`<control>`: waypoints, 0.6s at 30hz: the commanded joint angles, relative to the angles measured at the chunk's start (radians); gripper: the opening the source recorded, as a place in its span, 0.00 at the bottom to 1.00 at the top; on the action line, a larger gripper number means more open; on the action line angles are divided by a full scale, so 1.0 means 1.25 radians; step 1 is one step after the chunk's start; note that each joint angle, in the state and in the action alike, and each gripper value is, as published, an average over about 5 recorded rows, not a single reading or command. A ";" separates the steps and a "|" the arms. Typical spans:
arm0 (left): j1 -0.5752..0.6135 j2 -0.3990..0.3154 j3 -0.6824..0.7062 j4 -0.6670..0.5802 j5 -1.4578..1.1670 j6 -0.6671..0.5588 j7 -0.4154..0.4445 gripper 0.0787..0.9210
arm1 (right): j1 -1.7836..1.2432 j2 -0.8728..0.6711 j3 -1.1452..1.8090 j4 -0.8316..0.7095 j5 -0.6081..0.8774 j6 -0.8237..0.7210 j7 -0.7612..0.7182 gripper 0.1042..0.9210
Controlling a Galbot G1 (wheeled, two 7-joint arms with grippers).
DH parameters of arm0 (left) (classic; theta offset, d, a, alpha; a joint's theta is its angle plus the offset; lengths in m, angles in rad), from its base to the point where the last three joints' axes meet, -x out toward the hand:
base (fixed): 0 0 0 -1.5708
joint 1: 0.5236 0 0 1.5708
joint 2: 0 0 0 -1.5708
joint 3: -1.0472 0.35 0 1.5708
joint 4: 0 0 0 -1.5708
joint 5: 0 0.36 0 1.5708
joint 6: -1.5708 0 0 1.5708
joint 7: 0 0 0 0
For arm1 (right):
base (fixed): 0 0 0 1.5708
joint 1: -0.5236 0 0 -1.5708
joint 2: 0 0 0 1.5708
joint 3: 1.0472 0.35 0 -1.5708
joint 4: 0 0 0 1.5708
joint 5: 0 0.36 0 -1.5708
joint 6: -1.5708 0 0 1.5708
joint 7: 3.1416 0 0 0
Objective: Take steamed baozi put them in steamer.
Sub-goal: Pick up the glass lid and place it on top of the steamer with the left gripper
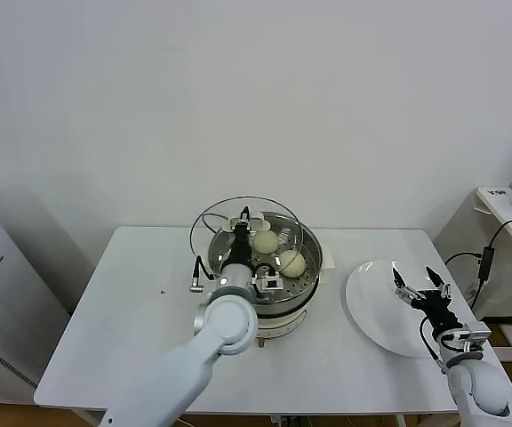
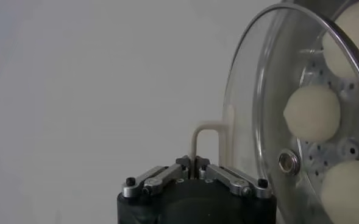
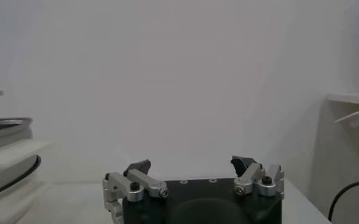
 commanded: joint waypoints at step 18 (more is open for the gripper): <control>0.063 -0.093 -0.006 0.040 0.088 0.039 -0.026 0.03 | -0.001 0.004 0.000 0.000 0.000 0.000 0.000 0.88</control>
